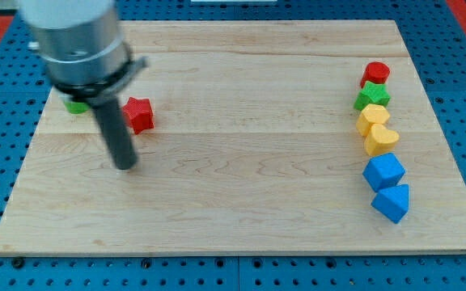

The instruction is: Move red star above red circle

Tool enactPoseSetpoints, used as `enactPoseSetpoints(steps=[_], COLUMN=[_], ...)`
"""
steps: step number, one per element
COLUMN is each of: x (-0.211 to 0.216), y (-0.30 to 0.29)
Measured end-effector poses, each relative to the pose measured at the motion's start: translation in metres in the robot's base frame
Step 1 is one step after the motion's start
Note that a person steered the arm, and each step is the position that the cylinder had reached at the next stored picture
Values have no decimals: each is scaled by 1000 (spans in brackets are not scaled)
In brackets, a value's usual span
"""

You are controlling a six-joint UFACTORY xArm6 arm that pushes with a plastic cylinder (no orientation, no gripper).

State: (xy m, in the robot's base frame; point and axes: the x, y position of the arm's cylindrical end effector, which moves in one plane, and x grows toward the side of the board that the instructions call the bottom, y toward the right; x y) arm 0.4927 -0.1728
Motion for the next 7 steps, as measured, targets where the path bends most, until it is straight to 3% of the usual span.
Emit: enactPoseSetpoints(steps=[1, 2, 3, 4, 5, 6, 7], x=[-53, -95, -99, -69, -113, -105, -85], y=[25, 99, 99, 11, 1, 88, 103])
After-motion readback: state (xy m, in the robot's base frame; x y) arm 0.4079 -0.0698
